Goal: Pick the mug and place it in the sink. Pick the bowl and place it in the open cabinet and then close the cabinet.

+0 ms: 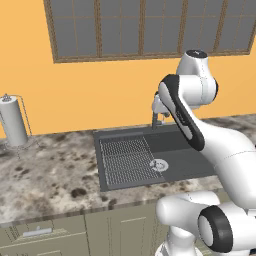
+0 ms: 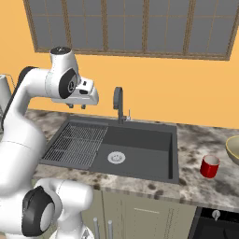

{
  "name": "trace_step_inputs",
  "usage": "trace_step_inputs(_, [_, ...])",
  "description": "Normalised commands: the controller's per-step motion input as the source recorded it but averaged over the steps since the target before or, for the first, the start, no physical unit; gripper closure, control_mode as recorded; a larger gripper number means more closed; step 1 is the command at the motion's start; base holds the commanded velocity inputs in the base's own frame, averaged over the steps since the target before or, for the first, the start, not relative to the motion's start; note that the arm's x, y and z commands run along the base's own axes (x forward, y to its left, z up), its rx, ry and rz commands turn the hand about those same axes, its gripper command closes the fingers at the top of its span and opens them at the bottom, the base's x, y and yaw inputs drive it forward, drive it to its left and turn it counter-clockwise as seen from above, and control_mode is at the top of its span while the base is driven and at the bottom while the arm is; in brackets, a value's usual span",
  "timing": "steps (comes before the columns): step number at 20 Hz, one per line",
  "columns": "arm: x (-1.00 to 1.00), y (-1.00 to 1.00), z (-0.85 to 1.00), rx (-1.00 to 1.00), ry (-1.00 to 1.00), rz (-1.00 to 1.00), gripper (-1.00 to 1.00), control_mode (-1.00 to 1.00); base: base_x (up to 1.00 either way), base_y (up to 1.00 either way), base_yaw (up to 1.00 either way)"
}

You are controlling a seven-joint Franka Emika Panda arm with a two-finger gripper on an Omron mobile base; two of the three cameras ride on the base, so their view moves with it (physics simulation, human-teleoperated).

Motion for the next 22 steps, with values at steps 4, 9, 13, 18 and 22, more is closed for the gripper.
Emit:
trace_step_inputs(4, [-0.03,-0.03,-0.05,0.00,0.00,0.02,-1.00,-1.00,0.00,0.00,0.00])
trace_step_inputs(9, [-0.19,-0.25,-0.06,0.00,0.00,0.00,-1.00,-1.00,0.00,0.00,0.00])
trace_step_inputs(13, [-0.24,-0.26,0.00,0.00,0.00,0.00,-1.00,-1.00,0.00,0.00,0.00])
trace_step_inputs(18, [-0.10,-0.24,0.00,0.00,0.00,0.00,-1.00,-1.00,0.00,0.00,0.00])
trace_step_inputs(22, [0.00,-0.47,-0.02,0.00,0.00,-0.02,-1.00,-1.00,0.00,0.00,0.00])
